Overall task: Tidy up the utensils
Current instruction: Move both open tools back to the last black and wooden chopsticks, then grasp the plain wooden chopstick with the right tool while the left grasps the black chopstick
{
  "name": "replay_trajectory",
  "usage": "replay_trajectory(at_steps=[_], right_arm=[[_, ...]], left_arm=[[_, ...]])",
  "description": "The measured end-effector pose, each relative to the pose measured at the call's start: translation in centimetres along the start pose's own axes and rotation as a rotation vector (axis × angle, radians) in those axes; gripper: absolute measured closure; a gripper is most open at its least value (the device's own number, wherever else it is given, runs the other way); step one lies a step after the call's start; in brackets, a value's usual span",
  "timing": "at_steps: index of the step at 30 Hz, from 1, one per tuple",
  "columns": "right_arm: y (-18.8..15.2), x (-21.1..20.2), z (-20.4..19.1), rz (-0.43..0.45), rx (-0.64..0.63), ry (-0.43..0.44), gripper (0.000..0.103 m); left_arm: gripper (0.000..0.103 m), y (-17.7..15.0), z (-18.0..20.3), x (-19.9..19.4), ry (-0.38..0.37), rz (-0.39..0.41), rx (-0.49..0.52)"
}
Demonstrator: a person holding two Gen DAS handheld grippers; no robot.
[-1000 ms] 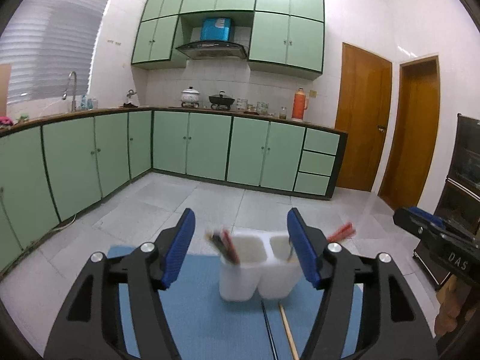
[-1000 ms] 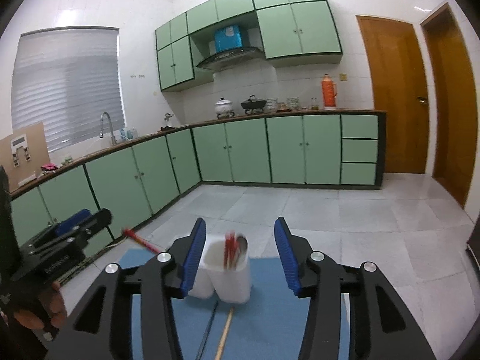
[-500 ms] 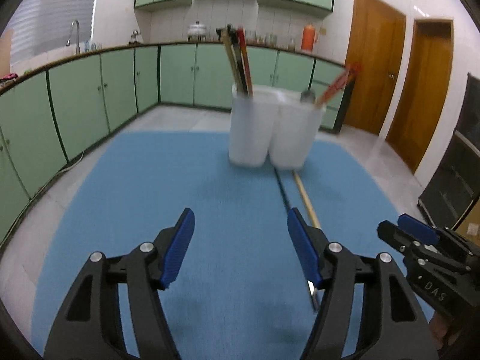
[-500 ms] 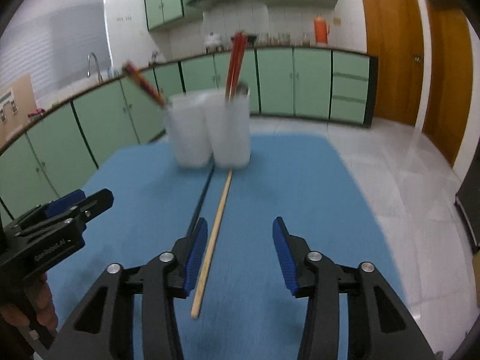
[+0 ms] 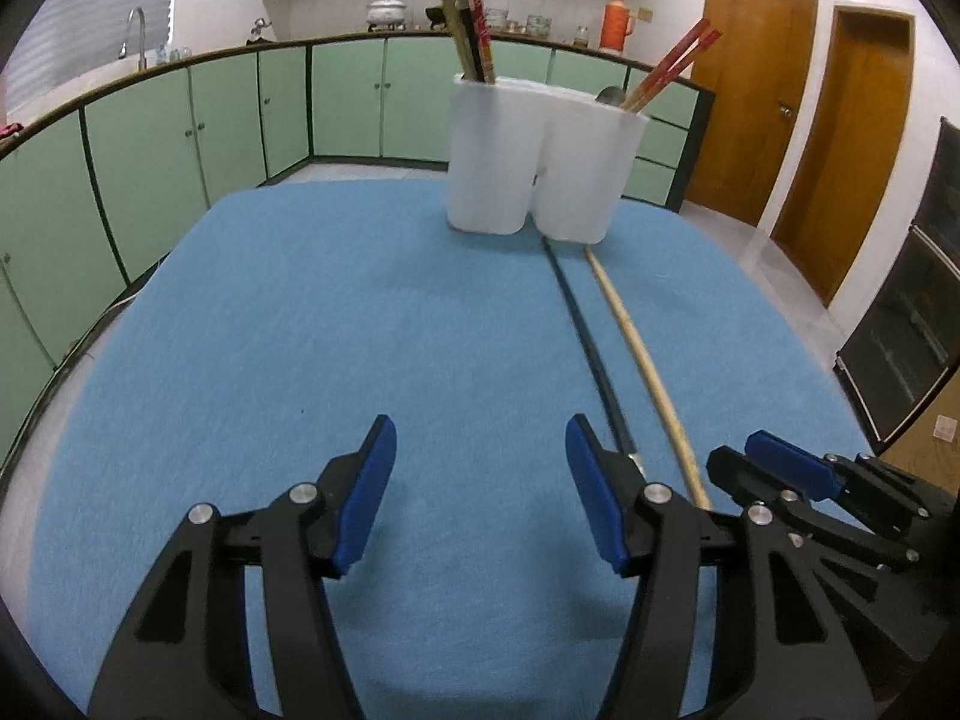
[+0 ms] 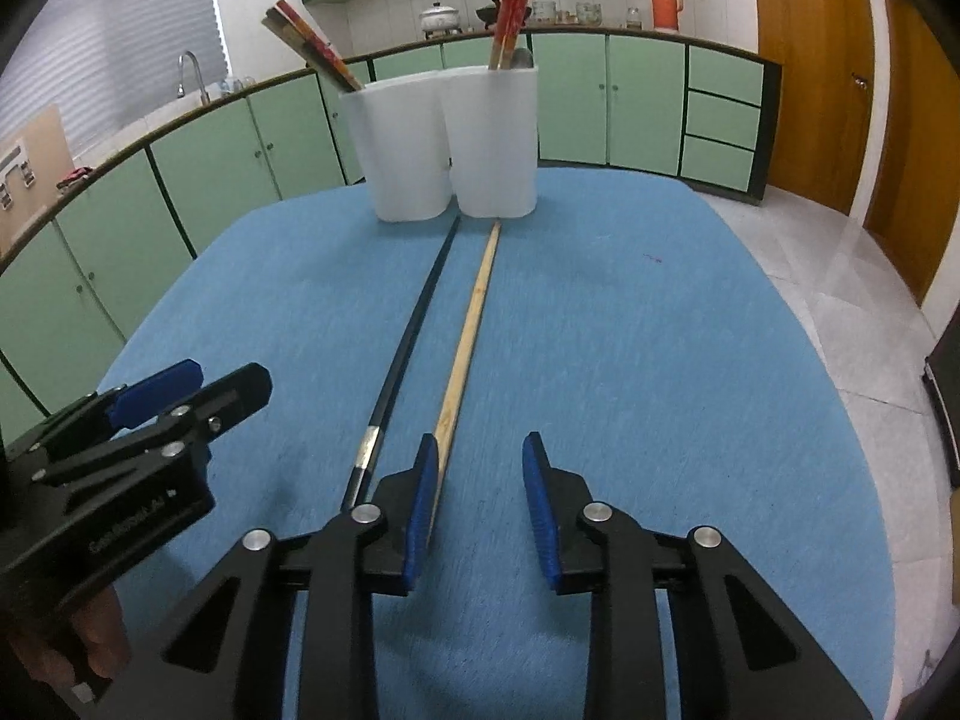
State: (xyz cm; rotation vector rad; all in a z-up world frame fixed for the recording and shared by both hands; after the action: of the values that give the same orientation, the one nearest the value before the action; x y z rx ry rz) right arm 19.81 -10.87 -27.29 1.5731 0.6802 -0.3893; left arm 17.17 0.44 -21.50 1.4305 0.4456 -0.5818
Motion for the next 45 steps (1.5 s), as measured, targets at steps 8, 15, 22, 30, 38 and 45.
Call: replay_trajectory(at_steps=[8, 15, 22, 30, 38, 45], right_arm=[[-0.1, 0.8, -0.8, -0.056, -0.018, 0.022, 0.075], [0.1, 1.1, -0.7, -0.067, -0.028, -0.003, 0.097], [0.0, 0.4, 1.8, -0.050, 0.049, -0.054, 0.097], [0.5, 0.3, 4.4, -0.035, 0.099, -0.105, 0.097], [0.6, 0.9, 5.6, -0.040, 0.114, -0.081, 0.097], [0.6, 0.7, 5.7, -0.034, 0.131, -0.047, 0.096]], left_arm=[[0.046, -0.7, -0.8, 0.1, 0.005, -0.031, -0.023], [0.046, -0.6, 0.1, -0.1, 0.001, -0.026, 0.012], [0.046, -0.7, 1.2, -0.2, -0.023, -0.030, 0.023], [0.046, -1.1, 3.4, -0.2, -0.065, -0.044, 0.043], [0.046, -1.9, 5.5, 0.4, -0.092, -0.078, 0.062], [0.060, -2.7, 6.0, 1.6, -0.085, -0.133, 0.064]])
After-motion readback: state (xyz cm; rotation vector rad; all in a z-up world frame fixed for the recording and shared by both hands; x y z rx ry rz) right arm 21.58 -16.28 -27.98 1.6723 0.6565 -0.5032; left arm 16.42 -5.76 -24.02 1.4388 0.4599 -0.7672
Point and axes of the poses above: each gripper's, at about its wrist camera, not at the fingertips, and x roughly the way its jaws point, z to its right, y to its top, the point moved 9 cm from there along x, roughly the way its jaws point, and after that the axes turned 6 degrees about z, right-handed, at the moved point
